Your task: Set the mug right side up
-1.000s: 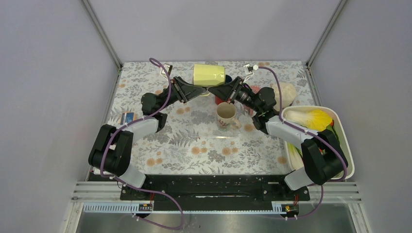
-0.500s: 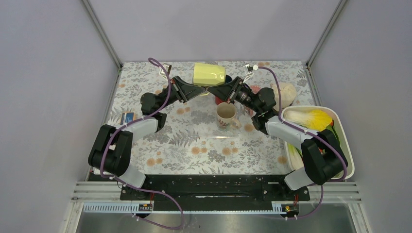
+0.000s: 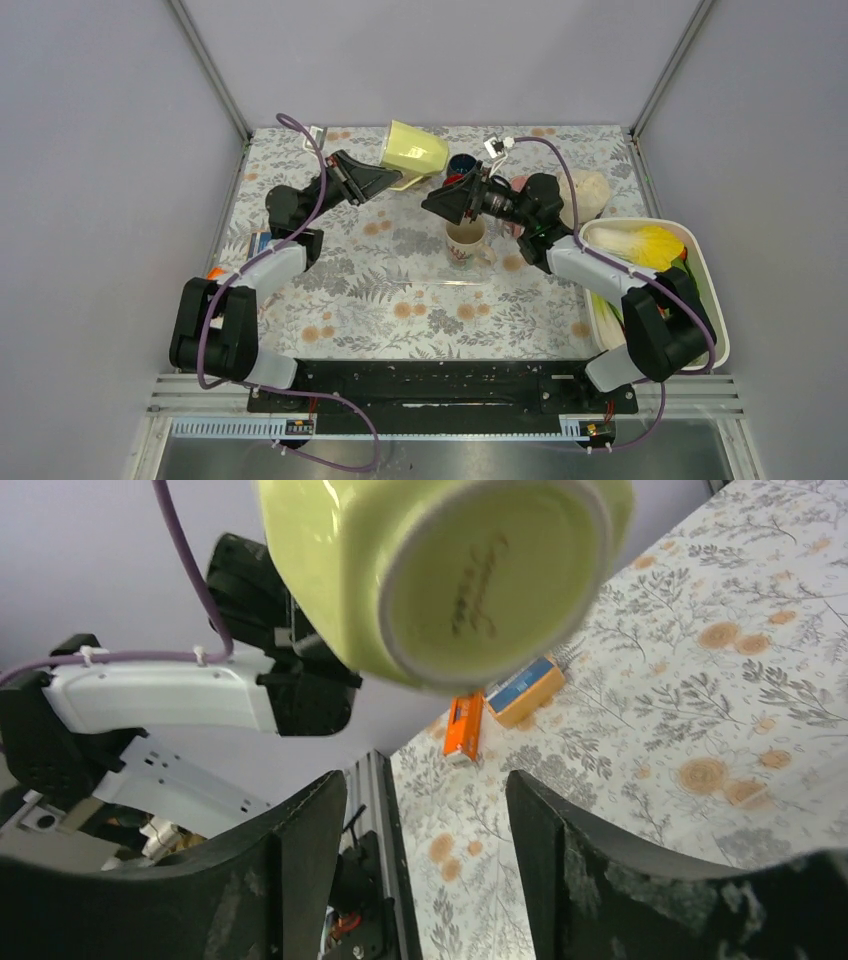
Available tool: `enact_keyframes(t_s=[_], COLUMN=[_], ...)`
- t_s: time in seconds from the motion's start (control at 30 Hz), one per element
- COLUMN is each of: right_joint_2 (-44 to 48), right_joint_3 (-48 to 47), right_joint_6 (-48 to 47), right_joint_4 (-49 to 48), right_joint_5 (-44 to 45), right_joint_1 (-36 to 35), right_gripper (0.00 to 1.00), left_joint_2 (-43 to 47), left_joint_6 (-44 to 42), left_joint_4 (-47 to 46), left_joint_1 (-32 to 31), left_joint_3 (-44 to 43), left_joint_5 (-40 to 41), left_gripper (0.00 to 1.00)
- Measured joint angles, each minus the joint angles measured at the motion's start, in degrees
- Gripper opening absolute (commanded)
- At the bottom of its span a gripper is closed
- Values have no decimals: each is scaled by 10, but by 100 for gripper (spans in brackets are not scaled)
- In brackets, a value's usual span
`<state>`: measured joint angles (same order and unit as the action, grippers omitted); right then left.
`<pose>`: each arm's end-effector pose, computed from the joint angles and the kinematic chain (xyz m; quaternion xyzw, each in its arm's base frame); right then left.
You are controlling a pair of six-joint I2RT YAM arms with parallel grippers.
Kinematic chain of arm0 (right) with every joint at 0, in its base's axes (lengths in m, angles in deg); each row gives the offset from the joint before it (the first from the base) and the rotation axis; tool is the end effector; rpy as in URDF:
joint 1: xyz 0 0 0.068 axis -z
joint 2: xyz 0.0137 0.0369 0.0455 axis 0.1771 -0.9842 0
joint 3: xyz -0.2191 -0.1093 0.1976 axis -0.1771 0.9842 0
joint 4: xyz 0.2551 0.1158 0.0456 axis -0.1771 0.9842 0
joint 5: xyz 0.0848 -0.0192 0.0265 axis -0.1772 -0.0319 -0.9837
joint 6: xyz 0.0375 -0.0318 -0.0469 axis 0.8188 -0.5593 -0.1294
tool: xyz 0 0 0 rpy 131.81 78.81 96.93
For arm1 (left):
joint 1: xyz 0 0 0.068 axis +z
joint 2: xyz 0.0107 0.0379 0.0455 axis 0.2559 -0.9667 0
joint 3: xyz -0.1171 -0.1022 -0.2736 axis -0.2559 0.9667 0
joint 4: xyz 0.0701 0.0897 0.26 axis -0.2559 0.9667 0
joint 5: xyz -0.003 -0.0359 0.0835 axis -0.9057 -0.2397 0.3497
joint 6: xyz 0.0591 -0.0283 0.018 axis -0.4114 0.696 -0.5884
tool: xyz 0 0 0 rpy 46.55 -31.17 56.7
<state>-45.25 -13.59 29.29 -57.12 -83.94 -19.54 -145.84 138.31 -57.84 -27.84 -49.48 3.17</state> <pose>0.2968 0.2099 0.3459 -0.1928 0.6025 0.6175 0.4676 0.3073 -0.1127 0.3562 0.0818 0.5663 -0.6883 0.4460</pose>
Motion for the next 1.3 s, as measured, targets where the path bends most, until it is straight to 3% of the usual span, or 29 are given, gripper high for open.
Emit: enact_keyframes(t_s=[0.23,0.33,0.43,0.67,0.93,1.3], right_joint_2=[48,92,151,312,391,398], right_joint_3=[-6,-7,-9,-10,40,78], right_joint_6=[-113,-177,-264,-472,-559,-580], right_joint_4=[133,215,318,516,545,546], right_joint_5=[-57,-76,-72,20,115,134], right_joint_1=[51,81,102,108,108,122], right_gripper=[79,84,92,100,99,100], left_joint_2=[45,67,81,71,-18,-108], left_joint_6=[-65,-156,-287,-530,-671,-792], left_joint_4=[69,162,318,567,680,736], left_joint_1=[38,40,38,39,26,-40], left_joint_3=[-15,-38,-83,-120,-124,-167], left_joint_5=[-27,-44,-45,18,98,179], left_gripper=[0,0,0,0,0,0])
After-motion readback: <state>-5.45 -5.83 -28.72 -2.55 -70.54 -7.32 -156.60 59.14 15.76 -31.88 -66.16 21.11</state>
